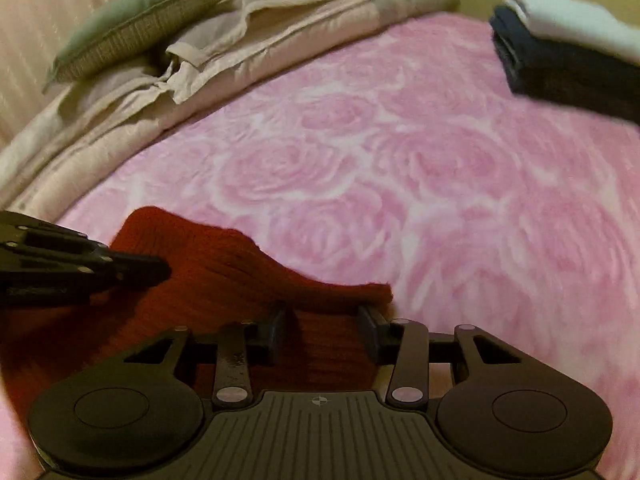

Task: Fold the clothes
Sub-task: 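Lay the fold flat and open both grippers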

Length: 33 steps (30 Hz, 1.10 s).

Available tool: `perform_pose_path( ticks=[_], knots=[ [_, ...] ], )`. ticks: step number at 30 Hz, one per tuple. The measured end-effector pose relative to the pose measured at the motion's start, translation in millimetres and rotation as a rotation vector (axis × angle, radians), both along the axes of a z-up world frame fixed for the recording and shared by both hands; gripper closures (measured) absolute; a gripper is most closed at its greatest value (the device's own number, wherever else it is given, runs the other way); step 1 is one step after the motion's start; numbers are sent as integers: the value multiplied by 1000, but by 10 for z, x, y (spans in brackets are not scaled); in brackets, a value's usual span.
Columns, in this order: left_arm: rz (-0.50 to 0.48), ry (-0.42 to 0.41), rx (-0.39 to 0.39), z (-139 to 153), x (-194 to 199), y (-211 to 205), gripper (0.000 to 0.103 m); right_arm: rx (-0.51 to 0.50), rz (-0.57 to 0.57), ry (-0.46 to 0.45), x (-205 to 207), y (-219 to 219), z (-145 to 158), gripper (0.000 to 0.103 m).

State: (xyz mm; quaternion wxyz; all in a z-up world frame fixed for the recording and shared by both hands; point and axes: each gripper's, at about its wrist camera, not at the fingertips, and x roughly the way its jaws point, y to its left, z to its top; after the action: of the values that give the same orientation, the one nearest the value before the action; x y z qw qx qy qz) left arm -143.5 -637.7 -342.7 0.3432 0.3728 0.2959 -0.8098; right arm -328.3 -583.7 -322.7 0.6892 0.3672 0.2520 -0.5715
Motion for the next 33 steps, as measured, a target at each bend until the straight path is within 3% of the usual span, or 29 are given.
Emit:
perform_pose_path(
  ticks=[2, 7, 9, 12, 15, 20, 23, 26, 28, 31, 33],
  knots=[
    [32, 20, 23, -39, 26, -68, 101, -1, 18, 28, -16, -84, -35, 60],
    [69, 62, 51, 70, 168, -77, 101, 76, 36, -41, -167, -193, 35, 60],
    [119, 82, 52, 181, 346, -46, 101, 87, -5, -77, -241, -118, 136, 60],
    [214, 80, 28, 379, 687, 110, 101, 79, -96, -76, -311, 127, 334, 56],
    [237, 85, 12, 589, 960, 458, 101, 64, -139, -106, -257, 452, 536, 56],
    [154, 81, -26, 702, 871, 1057, 100, 29, -77, -125, 321, 1017, 746, 56],
    [105, 9, -67, 554, 643, 1214, 99, 32, -44, -97, 679, 1106, 629, 56],
    [116, -42, -64, 322, 540, 1209, 99, 132, -65, -60, 861, 1008, 224, 57],
    [124, -77, -62, 168, 471, 1205, 99, 126, -72, -73, 850, 927, 106, 56],
    [135, -50, -50, 239, 536, 1225, 99, 149, -47, -51, 863, 851, 144, 55],
    [142, -21, -40, 333, 605, 1243, 99, 157, -74, -90, 807, 881, 165, 55]
  ],
)
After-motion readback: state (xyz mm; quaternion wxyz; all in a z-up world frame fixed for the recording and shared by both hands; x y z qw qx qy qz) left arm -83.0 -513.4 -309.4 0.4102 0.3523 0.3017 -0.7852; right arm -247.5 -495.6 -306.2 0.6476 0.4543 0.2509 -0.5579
